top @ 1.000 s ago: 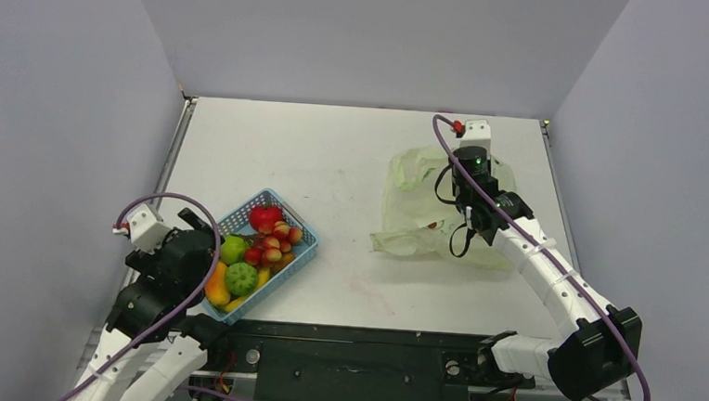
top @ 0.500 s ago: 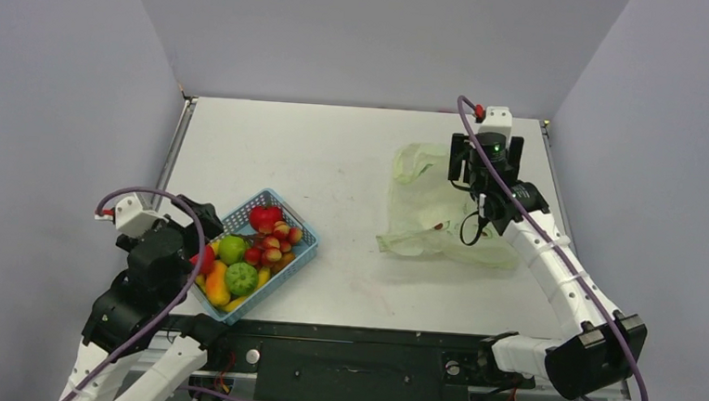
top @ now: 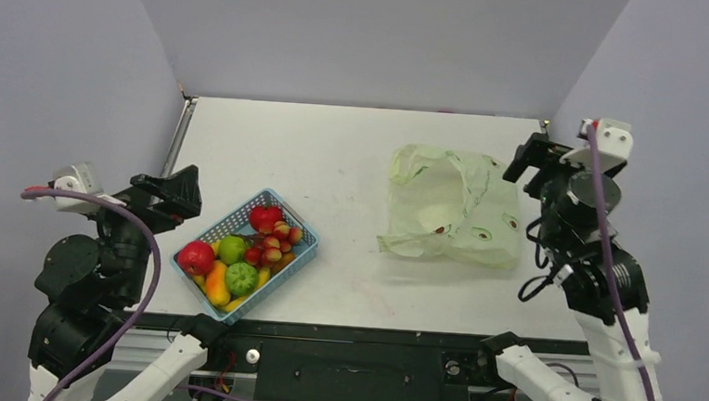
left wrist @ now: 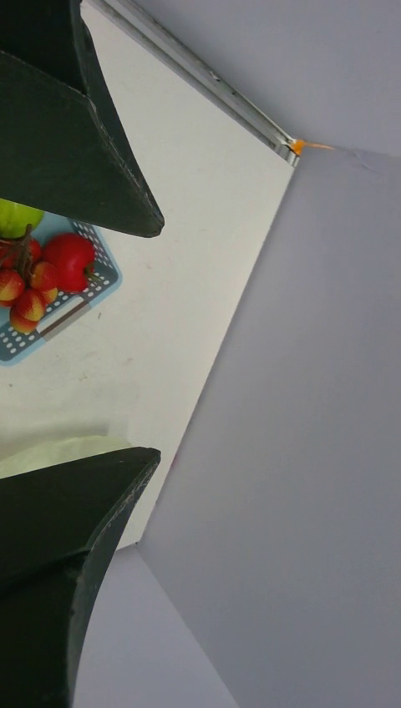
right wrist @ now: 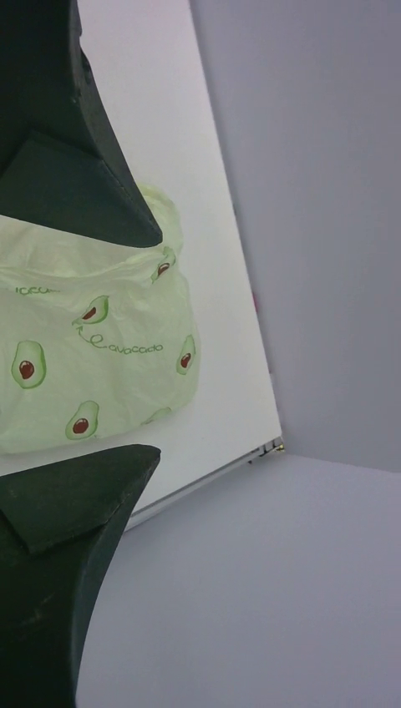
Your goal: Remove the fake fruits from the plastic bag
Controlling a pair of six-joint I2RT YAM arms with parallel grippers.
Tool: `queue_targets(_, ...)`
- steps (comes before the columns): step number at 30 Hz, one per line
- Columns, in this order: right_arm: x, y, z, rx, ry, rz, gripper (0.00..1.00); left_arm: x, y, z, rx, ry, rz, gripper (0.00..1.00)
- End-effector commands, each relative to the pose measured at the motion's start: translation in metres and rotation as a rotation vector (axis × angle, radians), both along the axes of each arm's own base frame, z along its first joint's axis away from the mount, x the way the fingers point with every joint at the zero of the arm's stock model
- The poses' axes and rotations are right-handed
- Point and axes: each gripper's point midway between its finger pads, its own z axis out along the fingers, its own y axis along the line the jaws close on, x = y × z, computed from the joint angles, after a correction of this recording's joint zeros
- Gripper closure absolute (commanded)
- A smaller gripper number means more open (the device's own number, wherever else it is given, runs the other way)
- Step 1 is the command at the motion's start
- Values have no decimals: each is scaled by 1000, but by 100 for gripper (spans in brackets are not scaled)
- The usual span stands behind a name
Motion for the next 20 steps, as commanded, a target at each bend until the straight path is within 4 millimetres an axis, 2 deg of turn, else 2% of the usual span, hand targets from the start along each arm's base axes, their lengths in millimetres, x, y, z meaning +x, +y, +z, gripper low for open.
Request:
queue_targets(1, -46, -33, 38, 21, -115, -89, 16, -11, -1, 61, 31, -157, -45, 3)
queue_targets(6, -99, -59, 83, 77, -295, -123, 16, -33, 5, 115, 42, -301, -64, 3)
queue_targets(11, -140, -81, 108, 174, -458, -173, 16, -52, 11, 148, 32, -401, -72, 3)
queue_targets(16, -158, -92, 116, 239, -527, -199, 15, -62, 15, 159, 23, -451, -73, 3)
queue_targets(20, -155, -98, 106, 236, -490, -254, 15, -63, 15, 160, 23, -452, -76, 3)
